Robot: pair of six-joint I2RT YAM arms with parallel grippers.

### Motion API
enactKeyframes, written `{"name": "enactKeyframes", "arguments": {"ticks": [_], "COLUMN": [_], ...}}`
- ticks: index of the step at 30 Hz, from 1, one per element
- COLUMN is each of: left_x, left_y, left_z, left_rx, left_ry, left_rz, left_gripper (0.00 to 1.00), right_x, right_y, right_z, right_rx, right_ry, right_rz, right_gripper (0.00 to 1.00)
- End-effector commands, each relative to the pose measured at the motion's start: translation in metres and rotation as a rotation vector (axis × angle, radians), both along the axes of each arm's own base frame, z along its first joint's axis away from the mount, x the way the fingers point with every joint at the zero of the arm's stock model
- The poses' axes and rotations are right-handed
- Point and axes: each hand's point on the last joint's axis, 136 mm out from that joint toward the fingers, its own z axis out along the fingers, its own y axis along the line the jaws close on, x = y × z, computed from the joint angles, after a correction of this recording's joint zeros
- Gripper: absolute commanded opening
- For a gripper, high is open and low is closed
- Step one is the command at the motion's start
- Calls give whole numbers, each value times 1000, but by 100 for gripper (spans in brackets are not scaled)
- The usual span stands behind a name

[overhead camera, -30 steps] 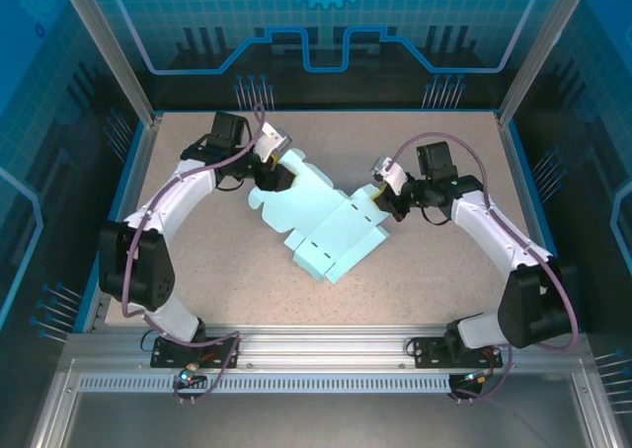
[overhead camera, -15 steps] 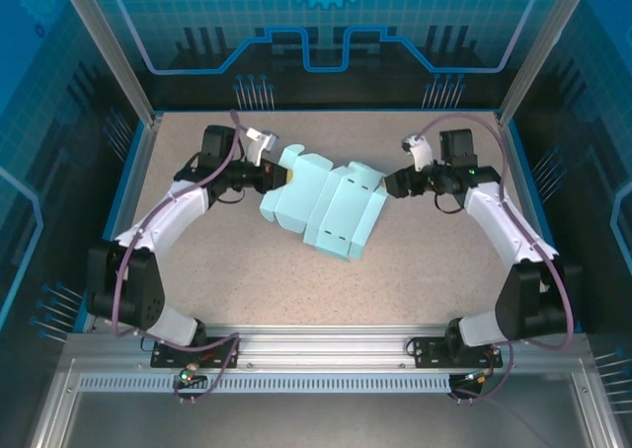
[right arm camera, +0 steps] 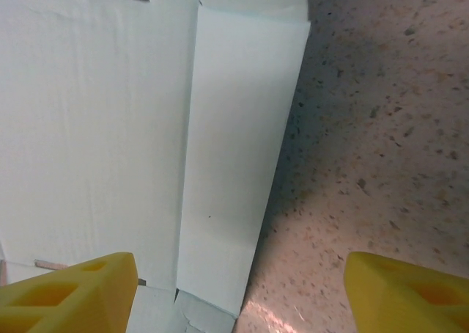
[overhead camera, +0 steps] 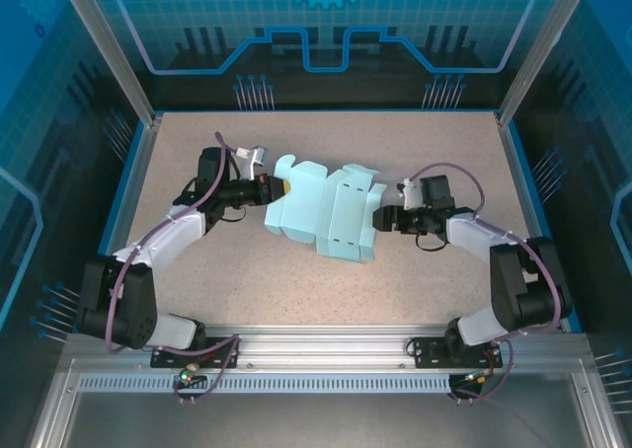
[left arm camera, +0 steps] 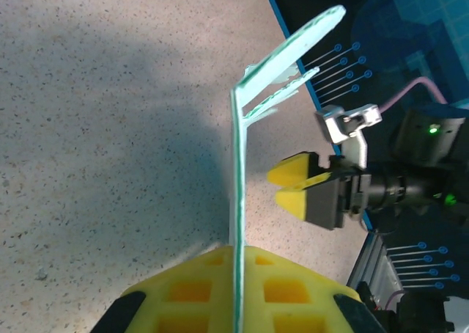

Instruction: Fold the paper box

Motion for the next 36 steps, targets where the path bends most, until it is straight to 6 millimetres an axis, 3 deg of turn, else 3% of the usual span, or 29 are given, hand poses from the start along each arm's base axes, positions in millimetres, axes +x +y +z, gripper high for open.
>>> {"name": "enactKeyframes", "arguments": {"ticks": [1, 10, 16, 22, 24, 25, 27, 31, 33, 36], "left_x": [-1, -4, -3, -8, -15, -20, -30, -45, -44, -42], "left_y": [1, 2, 9, 21, 25, 29, 34, 60, 78, 90], "left_z": [15, 11, 3, -18, -29, -37, -51, -69, -54, -7], "left_rx": [-32, -33, -7, 19, 22, 33, 51, 202, 269, 290], "left_ry": [-33, -25, -16, 31, 57, 72, 84, 63, -2, -146], "left_rz": [18, 30, 76, 159, 182, 200, 217, 304, 380, 452], "left_gripper": [0, 0, 0, 0, 6, 15, 18, 48, 55, 60], "right_x": [14, 29, 30, 29, 25, 22, 15, 0, -10, -14], "right_y": [20, 47, 47, 31, 24, 21, 21, 26, 34, 49], "right_z": [-2, -14, -2, 14, 20, 25, 35, 63, 74, 103], "right_rx": [84, 179, 224, 191, 143, 111, 63, -38, -59, -67], "right_ry": [-34, -55, -112, -164, -174, -183, -205, -269, -283, -335], "right_rz": [11, 76, 76, 59, 69, 83, 130, 266, 359, 499], "right_gripper": [74, 67, 34, 3, 0, 0, 0, 0, 0, 0]}}
